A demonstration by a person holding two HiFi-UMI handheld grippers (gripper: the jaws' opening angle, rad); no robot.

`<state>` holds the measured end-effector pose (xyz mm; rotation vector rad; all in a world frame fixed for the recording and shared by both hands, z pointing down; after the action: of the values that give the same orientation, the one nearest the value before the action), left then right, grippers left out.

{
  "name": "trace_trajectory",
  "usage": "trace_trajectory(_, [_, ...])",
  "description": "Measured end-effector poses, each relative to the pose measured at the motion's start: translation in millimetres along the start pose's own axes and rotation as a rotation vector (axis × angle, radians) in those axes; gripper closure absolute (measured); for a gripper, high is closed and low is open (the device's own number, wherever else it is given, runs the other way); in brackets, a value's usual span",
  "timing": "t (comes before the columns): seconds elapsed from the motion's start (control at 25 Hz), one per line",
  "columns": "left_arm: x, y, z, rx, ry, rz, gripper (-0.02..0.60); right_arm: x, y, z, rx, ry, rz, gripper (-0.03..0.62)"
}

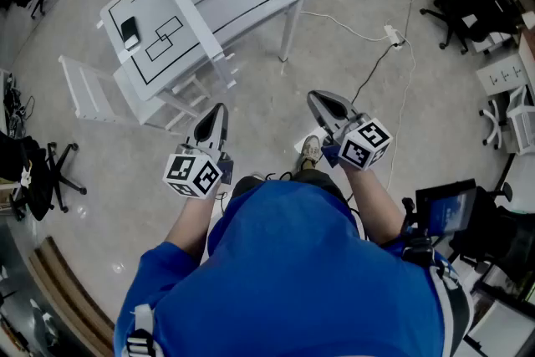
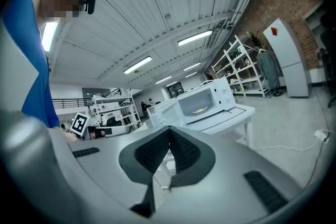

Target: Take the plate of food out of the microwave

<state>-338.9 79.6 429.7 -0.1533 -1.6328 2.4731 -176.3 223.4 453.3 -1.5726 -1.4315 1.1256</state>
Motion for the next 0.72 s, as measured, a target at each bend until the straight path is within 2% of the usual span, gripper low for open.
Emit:
trace_trajectory(0.4, [-111.6, -12.7, -41.7, -0.015, 0.009, 0.018, 0.572, -5.8, 40.7, -100.2, -0.001, 0.075, 0.006, 0.597])
trace_trajectory(0.72, [-180.2, -14.4, -54.5, -0.044, 0.095, -0.002, 0.572, -10.6, 63.7, -172.2, -0.003, 0.143, 0.03, 0.597])
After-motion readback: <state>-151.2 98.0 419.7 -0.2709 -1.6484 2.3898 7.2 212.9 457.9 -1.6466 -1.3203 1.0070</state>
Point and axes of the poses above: the fingertips, and each gripper's own axes: x backward along the fingers, z to its left, y out of its top, the point moved 1 cm from there along x, backward along the fingers, and after that the axes turned 5 degrees about -y, right-handed, at the moved point
